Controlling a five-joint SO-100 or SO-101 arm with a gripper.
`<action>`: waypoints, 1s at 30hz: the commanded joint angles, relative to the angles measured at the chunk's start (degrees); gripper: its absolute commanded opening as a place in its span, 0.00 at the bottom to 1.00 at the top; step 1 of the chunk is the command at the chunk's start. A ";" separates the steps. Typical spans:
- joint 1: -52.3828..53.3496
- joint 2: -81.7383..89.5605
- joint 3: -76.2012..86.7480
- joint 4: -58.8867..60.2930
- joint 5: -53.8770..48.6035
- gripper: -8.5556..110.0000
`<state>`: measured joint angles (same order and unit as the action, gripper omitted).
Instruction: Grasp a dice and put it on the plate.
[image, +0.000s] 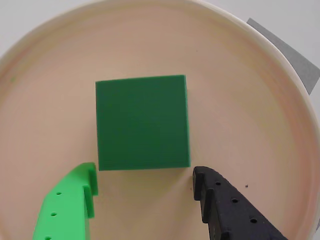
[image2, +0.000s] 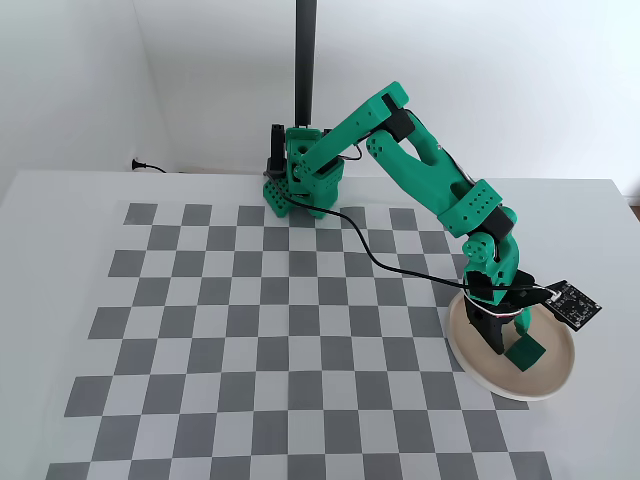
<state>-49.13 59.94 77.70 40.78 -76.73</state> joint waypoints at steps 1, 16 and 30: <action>-0.53 7.12 -1.14 1.32 0.88 0.22; 1.05 20.83 -1.05 11.95 0.53 0.19; 7.65 40.96 6.06 18.37 2.11 0.17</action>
<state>-43.07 89.38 82.71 58.97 -74.97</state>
